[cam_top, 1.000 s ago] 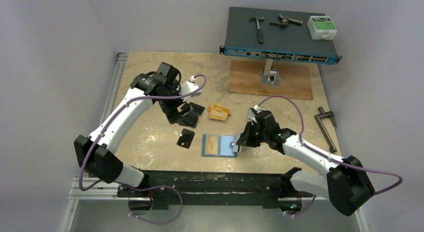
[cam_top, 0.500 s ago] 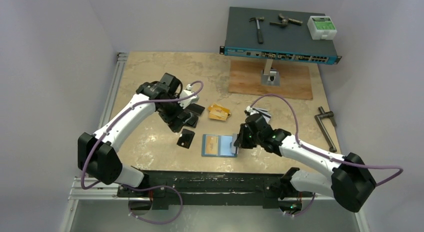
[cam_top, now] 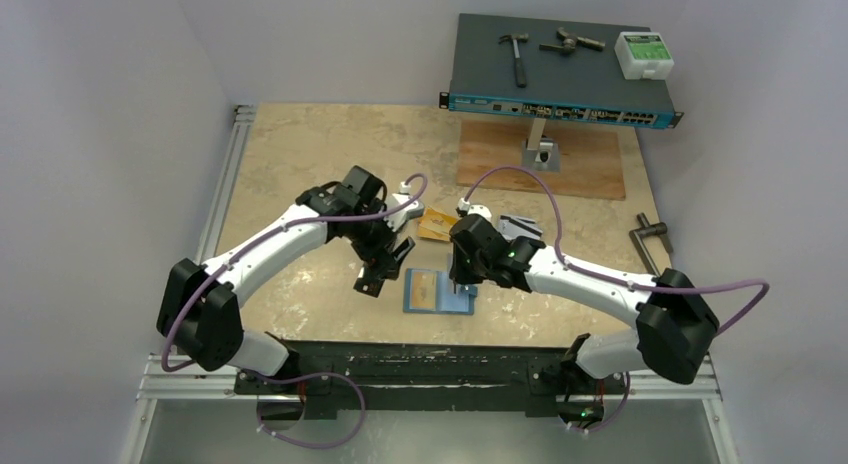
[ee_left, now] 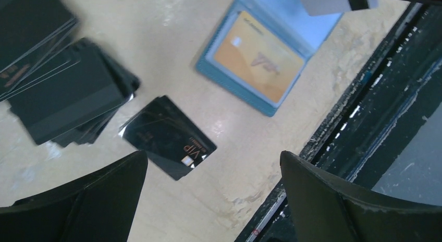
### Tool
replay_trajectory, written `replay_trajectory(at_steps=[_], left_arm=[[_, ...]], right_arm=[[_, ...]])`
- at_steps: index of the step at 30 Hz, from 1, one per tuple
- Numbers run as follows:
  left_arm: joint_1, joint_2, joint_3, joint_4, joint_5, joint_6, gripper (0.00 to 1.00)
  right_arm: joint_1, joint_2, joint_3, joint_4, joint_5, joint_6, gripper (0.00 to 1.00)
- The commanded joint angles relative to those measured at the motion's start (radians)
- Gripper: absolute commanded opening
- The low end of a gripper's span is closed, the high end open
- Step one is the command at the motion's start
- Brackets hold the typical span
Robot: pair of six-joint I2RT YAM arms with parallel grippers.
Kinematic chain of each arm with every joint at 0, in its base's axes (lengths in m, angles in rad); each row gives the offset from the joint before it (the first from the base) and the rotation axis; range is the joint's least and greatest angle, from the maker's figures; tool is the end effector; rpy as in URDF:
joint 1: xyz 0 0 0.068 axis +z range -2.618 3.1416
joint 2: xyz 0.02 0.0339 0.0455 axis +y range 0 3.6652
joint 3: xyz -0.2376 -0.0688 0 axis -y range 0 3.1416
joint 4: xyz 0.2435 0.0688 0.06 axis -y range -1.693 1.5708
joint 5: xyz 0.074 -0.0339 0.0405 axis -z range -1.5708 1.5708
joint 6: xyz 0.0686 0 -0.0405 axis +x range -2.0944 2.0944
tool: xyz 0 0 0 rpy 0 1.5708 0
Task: Put the credit cards into the card holder
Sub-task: Turn over the card slot in the card holder.
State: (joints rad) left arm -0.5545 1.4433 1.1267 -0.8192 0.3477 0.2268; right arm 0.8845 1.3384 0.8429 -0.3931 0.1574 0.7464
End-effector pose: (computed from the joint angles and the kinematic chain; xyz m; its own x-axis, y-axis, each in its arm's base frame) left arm 0.2412 -0.1769 0.2048 -0.6125 0.6280 -0.4801 0.7746 0.5978 -0.2063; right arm 0.1968 0.2233 0.1717 -0.8373 0.0360 -0.5455 -0.1810 0.9233 0.3388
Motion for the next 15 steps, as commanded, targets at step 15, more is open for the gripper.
replay_trajectory(at_steps=[15], left_arm=[[-0.075, -0.040, -0.253, 0.449, 0.181, -0.054, 1.00]], right_arm=[[-0.002, -0.070, -0.036, -0.179, 0.098, 0.032, 0.00]])
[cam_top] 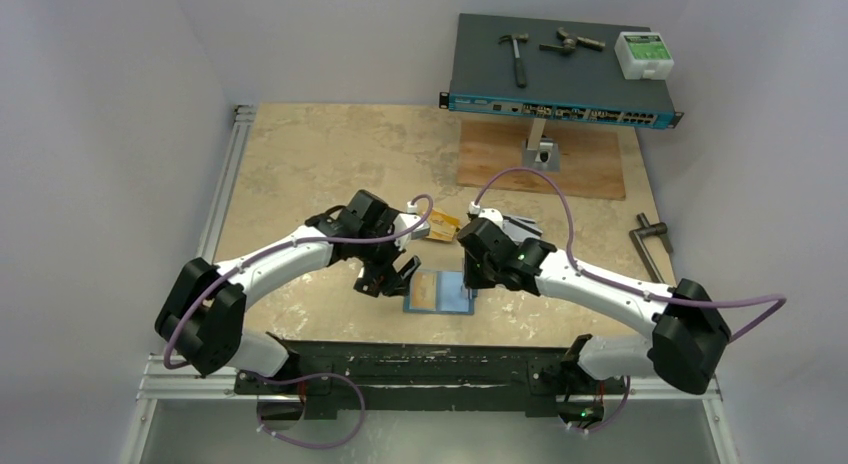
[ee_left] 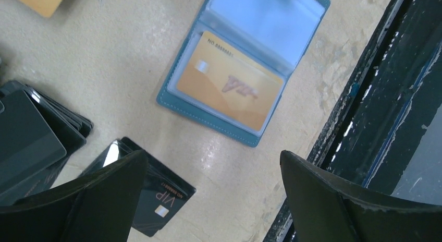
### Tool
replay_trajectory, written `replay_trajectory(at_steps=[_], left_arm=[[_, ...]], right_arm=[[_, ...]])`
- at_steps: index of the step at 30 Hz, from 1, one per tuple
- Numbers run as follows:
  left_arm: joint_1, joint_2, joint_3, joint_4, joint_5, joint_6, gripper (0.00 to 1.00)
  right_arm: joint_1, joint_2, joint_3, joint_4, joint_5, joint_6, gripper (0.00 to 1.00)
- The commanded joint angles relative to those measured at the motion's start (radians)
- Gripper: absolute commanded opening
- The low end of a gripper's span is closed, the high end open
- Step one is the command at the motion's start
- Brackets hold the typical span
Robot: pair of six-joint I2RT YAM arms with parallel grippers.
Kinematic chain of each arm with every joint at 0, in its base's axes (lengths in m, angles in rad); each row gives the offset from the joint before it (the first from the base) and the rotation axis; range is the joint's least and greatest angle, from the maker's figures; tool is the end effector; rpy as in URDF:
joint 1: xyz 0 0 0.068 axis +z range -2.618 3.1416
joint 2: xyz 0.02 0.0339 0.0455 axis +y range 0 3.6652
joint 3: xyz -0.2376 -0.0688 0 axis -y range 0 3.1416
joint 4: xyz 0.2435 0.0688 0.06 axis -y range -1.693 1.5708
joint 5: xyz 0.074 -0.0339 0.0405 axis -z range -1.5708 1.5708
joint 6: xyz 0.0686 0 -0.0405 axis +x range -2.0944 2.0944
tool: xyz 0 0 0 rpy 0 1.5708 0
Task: Put the credit cards into the card holder
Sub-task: Turn over the card slot in the card holder.
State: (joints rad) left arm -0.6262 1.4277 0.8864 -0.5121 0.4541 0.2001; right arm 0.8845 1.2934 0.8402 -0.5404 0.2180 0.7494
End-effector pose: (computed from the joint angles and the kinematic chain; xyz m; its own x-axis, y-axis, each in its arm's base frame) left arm 0.2196 -0.1960 0.1567 -0.5505 0.6187 -0.5605 0.8284 0.4878 -0.2753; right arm 0.1870 0.2049 0.1712 -0.8523 0.0090 -0.5229 -0.1365 0.9614 0.2390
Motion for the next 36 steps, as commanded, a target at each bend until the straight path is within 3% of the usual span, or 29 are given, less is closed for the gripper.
replay_trajectory(at_steps=[1, 12, 22, 36], left_arm=[[-0.003, -0.026, -0.028, 0.172, 0.091, -0.030, 1.00], [-0.003, -0.070, -0.276, 0.572, 0.182, -0.091, 0.94], [0.006, 0.065, -0.207, 0.514, 0.293, -0.136, 0.80], [0.005, 0.129, -0.166, 0.461, 0.264, -0.154, 0.70]], right_arm=[[-0.003, -0.030, -0.047, -0.020, 0.030, 0.040, 0.00], [-0.003, -0.131, -0.170, 0.102, -0.029, 0.131, 0.00], [-0.003, -0.164, -0.250, 0.200, -0.033, 0.191, 0.00], [-0.004, -0.198, -0.266, 0.173, 0.044, 0.182, 0.00]])
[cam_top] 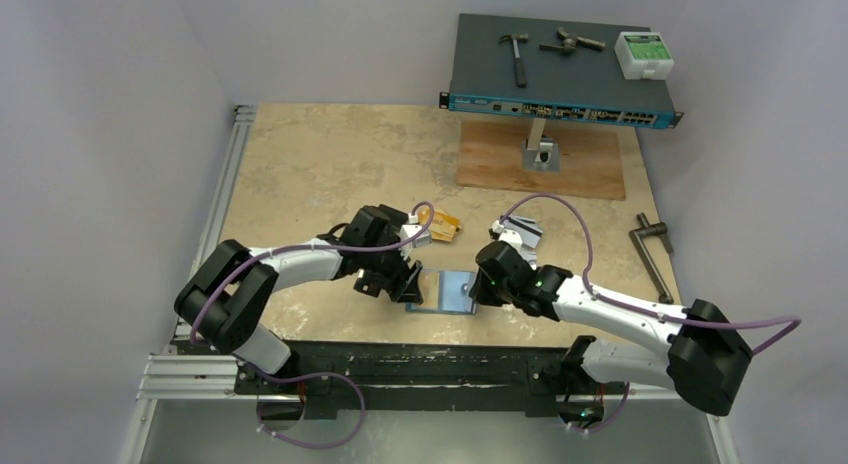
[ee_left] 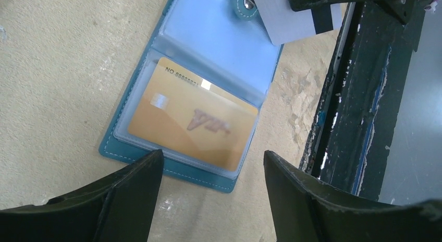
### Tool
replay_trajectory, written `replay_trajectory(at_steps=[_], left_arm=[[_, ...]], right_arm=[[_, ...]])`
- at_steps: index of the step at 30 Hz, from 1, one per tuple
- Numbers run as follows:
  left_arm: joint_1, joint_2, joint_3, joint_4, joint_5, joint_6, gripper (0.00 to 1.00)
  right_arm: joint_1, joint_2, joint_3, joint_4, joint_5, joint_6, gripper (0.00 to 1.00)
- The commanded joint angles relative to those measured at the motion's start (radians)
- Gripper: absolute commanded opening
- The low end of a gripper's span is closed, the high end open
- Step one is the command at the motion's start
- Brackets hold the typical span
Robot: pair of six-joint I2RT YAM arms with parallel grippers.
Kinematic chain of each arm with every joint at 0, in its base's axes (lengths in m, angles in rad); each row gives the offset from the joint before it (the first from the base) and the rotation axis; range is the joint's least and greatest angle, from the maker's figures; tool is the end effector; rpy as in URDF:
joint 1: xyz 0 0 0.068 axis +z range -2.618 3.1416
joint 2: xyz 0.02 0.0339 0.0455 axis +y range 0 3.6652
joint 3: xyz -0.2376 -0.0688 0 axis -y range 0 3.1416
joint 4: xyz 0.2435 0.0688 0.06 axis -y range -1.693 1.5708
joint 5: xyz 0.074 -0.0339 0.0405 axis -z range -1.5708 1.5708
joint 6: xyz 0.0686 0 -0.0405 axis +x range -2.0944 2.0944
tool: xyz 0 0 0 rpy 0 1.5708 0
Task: Put the credit cards into the card holder
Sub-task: Turn over the card slot in the card holder.
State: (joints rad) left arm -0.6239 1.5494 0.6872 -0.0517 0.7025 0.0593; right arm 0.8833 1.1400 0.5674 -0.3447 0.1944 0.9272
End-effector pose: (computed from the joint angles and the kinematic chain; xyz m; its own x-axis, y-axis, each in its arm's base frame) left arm 0.2144 -0.2090 0.1051 -0.5962 0.4849 -0.6399 0.8029 0.3608 -0.4746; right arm 0.1650 0.1801 0.1357 -0.8493 0.2025 -0.4875 -0.0072 0.9190 0.3943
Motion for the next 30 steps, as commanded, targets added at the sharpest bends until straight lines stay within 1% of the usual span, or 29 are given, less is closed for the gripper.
replay_trajectory(at_steps=[1, 4, 8, 24, 27, 30], left_arm=[[0.004, 0.008, 0.035, -0.001, 0.015, -0.013, 0.69], [0.003, 0.009, 0.038, -0.007, 0.014, -0.012, 0.66], [0.003, 0.009, 0.042, -0.010, 0.009, -0.011, 0.66], [0.003, 0.013, 0.051, -0.031, 0.008, 0.001, 0.64], [0.003, 0.015, 0.052, -0.032, 0.006, 0.000, 0.64], [0.004, 0.015, 0.053, -0.034, 0.004, -0.001, 0.64]], right_arm=[[-0.002, -0.059, 0.008, -0.040, 0.091, 0.004, 0.00], [-0.002, -0.097, 0.013, -0.072, 0.129, -0.004, 0.00], [-0.002, -0.126, 0.000, -0.079, 0.131, 0.000, 0.00], [-0.002, -0.114, -0.094, 0.075, 0.101, 0.036, 0.00], [-0.002, -0.132, -0.098, 0.064, 0.100, 0.041, 0.00], [-0.002, -0.161, -0.072, -0.010, 0.133, 0.040, 0.00]])
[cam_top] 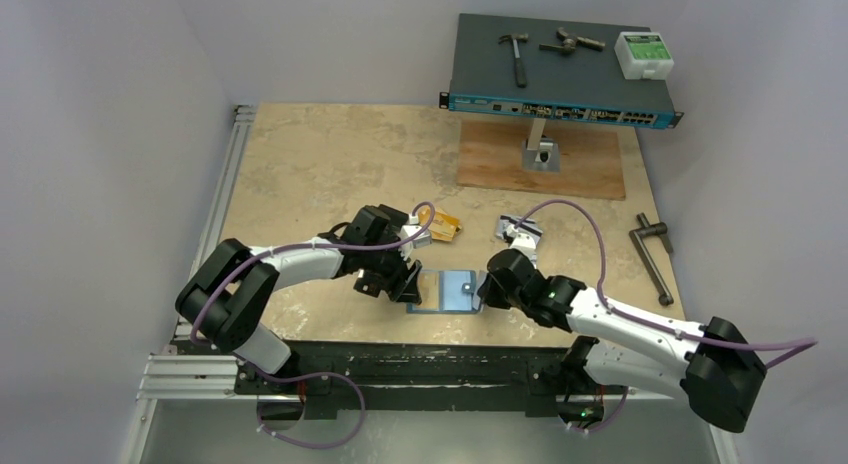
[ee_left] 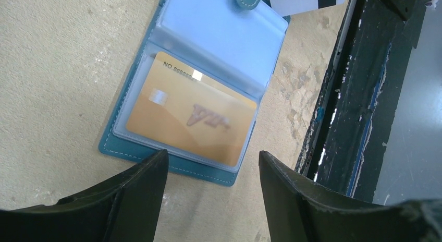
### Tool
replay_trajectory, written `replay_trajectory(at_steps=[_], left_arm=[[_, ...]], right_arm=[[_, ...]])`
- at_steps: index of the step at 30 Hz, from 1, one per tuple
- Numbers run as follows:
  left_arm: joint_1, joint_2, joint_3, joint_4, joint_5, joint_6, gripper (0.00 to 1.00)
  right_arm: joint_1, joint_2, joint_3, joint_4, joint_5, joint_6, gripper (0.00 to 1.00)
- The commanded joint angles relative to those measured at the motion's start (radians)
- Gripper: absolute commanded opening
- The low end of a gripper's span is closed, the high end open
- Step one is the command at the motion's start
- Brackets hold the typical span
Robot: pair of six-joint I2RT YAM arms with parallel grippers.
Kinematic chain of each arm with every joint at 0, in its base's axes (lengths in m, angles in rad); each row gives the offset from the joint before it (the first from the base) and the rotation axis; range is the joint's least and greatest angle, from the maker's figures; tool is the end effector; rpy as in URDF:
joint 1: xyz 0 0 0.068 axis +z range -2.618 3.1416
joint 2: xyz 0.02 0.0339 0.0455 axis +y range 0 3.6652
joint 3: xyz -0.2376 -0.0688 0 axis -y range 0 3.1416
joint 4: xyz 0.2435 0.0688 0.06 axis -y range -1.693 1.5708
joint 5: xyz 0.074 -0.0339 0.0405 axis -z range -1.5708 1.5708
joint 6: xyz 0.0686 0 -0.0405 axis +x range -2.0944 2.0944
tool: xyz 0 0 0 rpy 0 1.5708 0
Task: Put the credit cards into the card holder
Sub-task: Turn over the card slot in the card holder.
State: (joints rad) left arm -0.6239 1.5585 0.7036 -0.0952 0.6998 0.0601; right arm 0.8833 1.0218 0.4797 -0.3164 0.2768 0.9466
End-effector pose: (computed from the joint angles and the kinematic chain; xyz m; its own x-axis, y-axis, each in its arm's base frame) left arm 0.2142 -0.2086 0.1039 -0.6139 0.4985 -0.6120 0.7892 0.3727 -0.4881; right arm 0.1586 0.1636 0.1360 -0.7920 0.2655 -0.5498 0.0215 0.9121 0.4094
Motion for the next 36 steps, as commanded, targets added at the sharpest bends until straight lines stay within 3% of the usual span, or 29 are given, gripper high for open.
replay_trajectory(at_steps=[1, 4, 13, 36], left_arm=[[0.004, 0.007, 0.037, 0.009, 0.007, -0.002, 0.64], [0.004, 0.011, 0.041, 0.006, 0.009, -0.003, 0.63], [0.003, 0.014, 0.043, 0.002, 0.011, -0.002, 0.63], [0.009, 0.018, 0.051, -0.012, 0.019, 0.001, 0.62]], right_arm=[[-0.002, -0.050, 0.027, -0.068, 0.066, 0.018, 0.00], [-0.002, -0.077, 0.046, -0.108, 0.085, 0.009, 0.00], [0.002, -0.072, 0.010, 0.029, 0.017, -0.004, 0.00], [0.003, -0.029, -0.053, 0.077, 0.002, 0.006, 0.00]])
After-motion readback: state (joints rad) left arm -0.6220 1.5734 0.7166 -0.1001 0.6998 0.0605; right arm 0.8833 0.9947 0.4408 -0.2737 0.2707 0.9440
